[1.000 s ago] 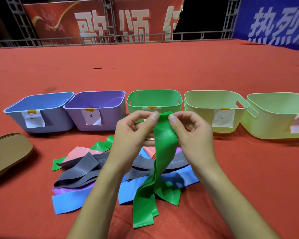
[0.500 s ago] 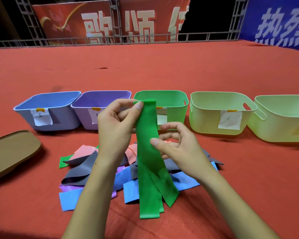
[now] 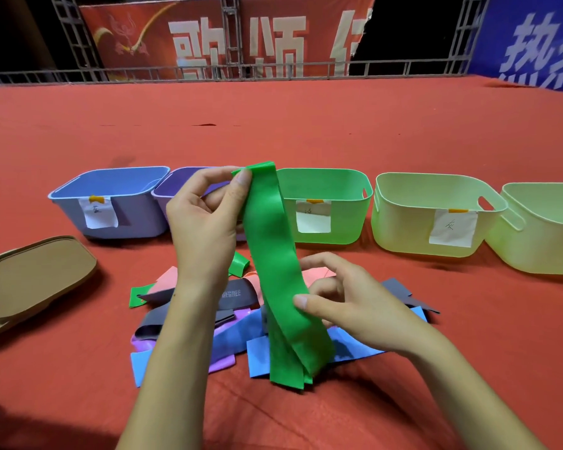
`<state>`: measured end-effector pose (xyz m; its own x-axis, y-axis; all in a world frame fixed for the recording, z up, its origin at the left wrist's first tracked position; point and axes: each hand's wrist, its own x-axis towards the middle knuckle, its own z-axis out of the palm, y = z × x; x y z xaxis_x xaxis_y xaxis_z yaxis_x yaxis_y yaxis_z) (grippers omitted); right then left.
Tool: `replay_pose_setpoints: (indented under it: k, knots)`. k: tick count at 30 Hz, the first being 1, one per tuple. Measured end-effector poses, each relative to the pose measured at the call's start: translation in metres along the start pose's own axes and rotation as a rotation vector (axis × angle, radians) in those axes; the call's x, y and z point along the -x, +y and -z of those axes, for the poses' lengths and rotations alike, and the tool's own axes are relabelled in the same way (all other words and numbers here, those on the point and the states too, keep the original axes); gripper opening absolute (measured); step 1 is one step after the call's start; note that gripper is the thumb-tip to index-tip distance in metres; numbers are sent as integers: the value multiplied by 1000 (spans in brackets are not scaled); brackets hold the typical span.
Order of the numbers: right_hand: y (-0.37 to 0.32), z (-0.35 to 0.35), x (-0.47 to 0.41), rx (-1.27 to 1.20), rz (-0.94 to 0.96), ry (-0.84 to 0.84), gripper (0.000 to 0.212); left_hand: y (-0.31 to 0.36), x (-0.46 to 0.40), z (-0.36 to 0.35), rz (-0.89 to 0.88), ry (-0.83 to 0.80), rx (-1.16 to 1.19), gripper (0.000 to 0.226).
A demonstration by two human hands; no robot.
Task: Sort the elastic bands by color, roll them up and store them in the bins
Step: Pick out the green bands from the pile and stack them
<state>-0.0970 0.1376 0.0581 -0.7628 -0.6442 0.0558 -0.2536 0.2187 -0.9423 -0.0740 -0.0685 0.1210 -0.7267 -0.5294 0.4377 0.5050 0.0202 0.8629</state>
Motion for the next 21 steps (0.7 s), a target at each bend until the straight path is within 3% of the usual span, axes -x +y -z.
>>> replay_pose_setpoints:
  k: [4, 9, 17, 21]
  knots:
    - [3, -3, 2, 36, -18, -49, 53, 2, -4, 4, -15, 65, 23, 6]
    - [9, -15, -1, 88, -26, -4, 52, 2, -5, 6, -24, 85, 23, 6]
    - [28, -22, -7, 567, -11, 92, 39, 2, -3, 7, 7, 22, 22, 9]
    - [28, -22, -7, 749, -46, 169, 43, 4, -2, 6, 8, 4, 19, 8]
